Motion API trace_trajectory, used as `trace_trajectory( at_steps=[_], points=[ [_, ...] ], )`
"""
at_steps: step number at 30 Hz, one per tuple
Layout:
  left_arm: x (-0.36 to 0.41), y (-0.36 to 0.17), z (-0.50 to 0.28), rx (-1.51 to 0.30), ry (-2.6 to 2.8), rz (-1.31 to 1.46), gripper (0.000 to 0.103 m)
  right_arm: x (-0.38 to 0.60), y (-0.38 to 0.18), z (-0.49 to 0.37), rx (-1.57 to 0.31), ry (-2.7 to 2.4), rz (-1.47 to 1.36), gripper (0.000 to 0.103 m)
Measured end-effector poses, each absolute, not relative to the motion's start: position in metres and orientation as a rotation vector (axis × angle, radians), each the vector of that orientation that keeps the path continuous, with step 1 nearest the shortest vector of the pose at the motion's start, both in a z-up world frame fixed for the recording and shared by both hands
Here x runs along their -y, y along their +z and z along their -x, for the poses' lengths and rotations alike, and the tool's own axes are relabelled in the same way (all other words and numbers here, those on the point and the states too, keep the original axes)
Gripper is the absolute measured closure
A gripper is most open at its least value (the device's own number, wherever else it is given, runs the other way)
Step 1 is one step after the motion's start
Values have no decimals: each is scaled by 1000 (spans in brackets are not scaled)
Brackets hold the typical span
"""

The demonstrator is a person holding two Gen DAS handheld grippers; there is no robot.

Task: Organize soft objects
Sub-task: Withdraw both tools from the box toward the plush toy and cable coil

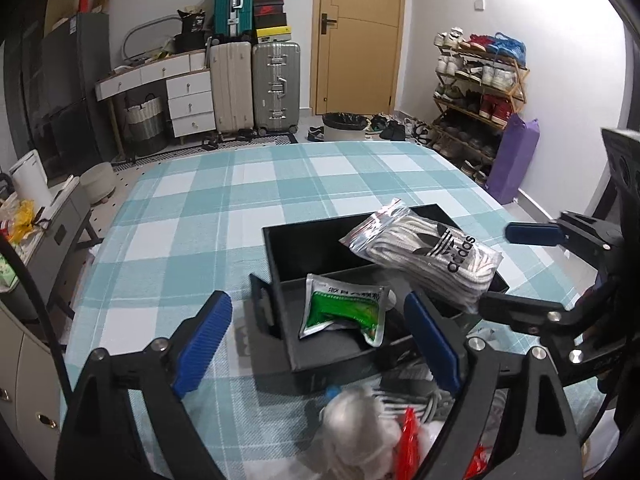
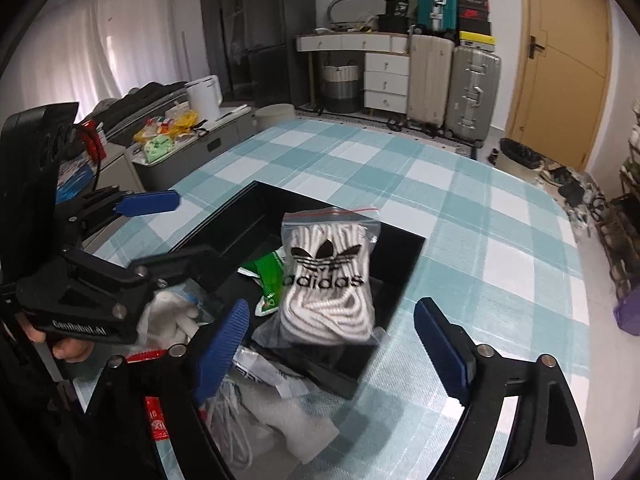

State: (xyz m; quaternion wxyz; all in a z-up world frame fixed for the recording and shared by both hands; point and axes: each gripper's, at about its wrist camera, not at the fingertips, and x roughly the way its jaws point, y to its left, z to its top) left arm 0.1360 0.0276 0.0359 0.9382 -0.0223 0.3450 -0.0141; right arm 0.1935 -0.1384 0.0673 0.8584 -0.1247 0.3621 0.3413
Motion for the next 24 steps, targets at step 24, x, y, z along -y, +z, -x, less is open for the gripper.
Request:
trace_trajectory(
  at_steps=[24],
  points=[
    [-29,30,-61,-642,-23,-2,13,178,62,-117,-664,630,115,1]
  ],
)
